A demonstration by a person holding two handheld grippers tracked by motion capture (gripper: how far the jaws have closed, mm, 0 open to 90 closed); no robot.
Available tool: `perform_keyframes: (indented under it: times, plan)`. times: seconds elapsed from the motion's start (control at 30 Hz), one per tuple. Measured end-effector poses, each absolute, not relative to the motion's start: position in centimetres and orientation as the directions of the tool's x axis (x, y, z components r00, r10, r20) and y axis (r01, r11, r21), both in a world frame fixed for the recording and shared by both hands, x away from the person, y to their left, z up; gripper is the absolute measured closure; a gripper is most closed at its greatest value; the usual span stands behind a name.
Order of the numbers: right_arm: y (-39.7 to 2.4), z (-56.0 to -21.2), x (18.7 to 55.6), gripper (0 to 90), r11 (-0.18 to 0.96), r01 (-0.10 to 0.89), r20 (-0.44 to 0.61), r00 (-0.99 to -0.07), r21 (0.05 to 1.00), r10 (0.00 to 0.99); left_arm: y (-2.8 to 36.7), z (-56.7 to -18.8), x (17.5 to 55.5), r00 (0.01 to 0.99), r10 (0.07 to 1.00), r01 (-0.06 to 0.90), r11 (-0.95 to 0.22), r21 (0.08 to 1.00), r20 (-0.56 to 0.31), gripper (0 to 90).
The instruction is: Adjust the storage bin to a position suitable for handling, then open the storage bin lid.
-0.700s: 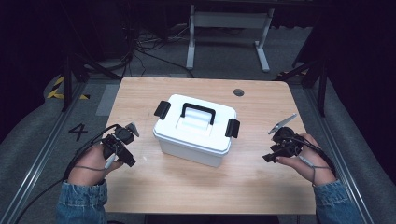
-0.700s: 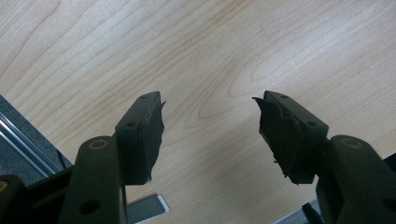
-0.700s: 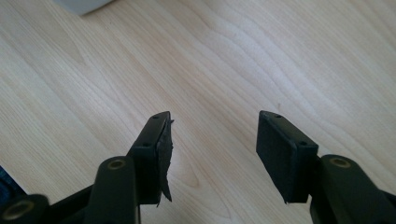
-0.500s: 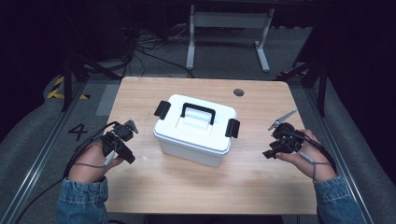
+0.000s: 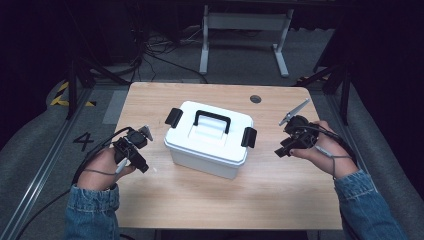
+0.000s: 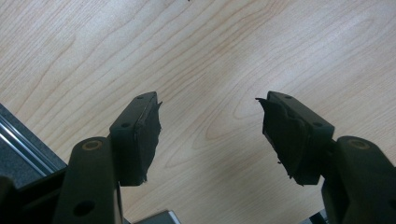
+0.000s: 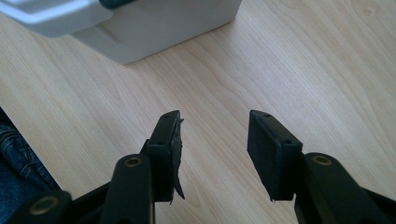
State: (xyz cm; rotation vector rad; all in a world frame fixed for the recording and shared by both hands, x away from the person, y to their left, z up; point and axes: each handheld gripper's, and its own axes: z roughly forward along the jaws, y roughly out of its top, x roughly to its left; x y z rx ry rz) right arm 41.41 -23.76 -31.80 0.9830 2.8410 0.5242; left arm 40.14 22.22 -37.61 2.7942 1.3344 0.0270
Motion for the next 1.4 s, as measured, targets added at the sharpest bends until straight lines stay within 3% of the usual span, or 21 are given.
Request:
perform_keyframes:
  times: [0.87, 1.4]
  plan:
    - [-18.1, -25.5, 43.6, 52.2, 0.789, 0.47, -0.025, -0.854, 0.397, 0.52, 22.4, -37.0, 41.1, 0.653, 0.758, 0.756, -0.651, 0.071, -0.011, 36.2]
    - [-14.0, -24.6, 45.2, 51.3, 0.808, 0.417, 0.008, -0.89, 0.417, 0.455, 22.1, -37.0, 41.4, 0.661, 0.751, 0.749, -0.658, 0.082, -0.013, 35.6]
